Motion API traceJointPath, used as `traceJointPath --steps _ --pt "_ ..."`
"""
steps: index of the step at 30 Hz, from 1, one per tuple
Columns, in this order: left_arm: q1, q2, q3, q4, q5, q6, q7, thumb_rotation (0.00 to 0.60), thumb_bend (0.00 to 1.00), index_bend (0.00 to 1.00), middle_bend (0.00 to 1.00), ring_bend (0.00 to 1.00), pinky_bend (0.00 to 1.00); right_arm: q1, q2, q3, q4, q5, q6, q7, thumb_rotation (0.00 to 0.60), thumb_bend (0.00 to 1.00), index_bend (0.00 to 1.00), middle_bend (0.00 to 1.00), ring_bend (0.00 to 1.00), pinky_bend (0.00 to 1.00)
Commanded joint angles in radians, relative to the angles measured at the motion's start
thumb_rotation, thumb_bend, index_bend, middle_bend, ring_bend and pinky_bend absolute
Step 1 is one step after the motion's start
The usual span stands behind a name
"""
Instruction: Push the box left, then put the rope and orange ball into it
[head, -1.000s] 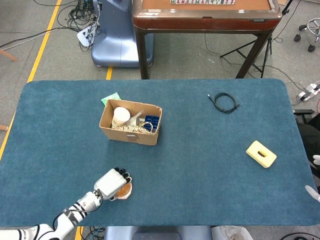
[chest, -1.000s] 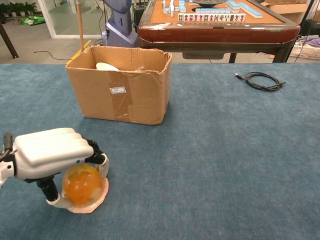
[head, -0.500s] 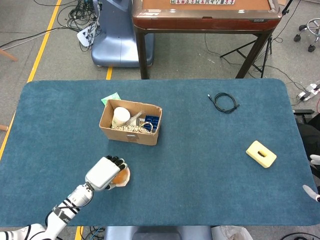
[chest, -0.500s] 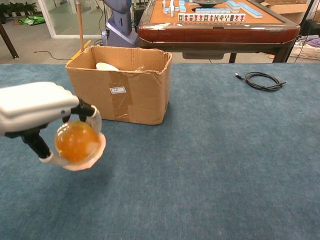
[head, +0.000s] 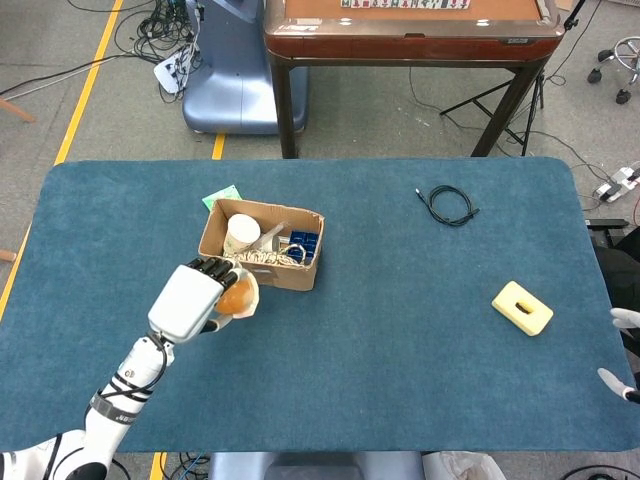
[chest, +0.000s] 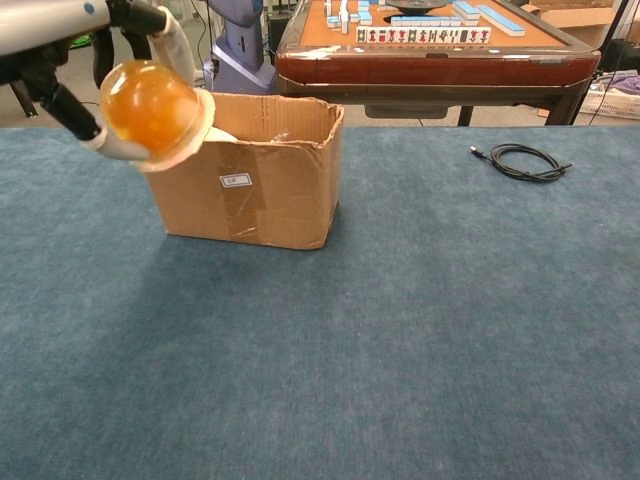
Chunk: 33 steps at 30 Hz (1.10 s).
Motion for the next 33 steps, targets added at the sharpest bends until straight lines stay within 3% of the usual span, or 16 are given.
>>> traceJointPath --steps 1,17,22,25,33 --pt "-0.05 -0.021 -0.054 -0.006 -0.068 -0.022 0.028 0.6 0.13 0.64 0.67 0.36 0.5 0.002 0.0 0.001 -0.003 0.003 -0.003 -0.004 0.6 0.17 0.26 0.34 0.17 0.28" --pt "-0.261 -0.24 -0.144 0.256 -0.255 -0.085 0.126 0.6 0.13 0.52 0.56 0.35 0.51 0.003 0.001 0.003 0.002 0.007 -0.007 0.004 0.6 0.17 0.26 0.34 0.17 0.28" --pt "-0.296 -0.284 -0.15 0.329 -0.267 -0.065 0.14 0.6 0.13 0.39 0.49 0.34 0.49 0.006 0.002 0.002 0.001 0.006 -0.013 0.002 0.6 0.17 0.26 0.34 0.17 0.28" --pt "-0.302 -0.301 -0.145 0.352 -0.28 -0.051 0.147 0.6 0.13 0.24 0.35 0.27 0.43 0.008 0.002 0.002 0.001 0.006 -0.017 0.002 0.6 0.17 0.26 0.34 0.17 0.28" --pt "-0.31 -0.304 -0.124 0.366 -0.33 -0.045 0.178 0.6 0.13 0.0 0.01 0.02 0.3 0.012 0.001 0.002 -0.005 0.007 -0.026 -0.011 0.6 0.17 0.26 0.34 0.17 0.28"
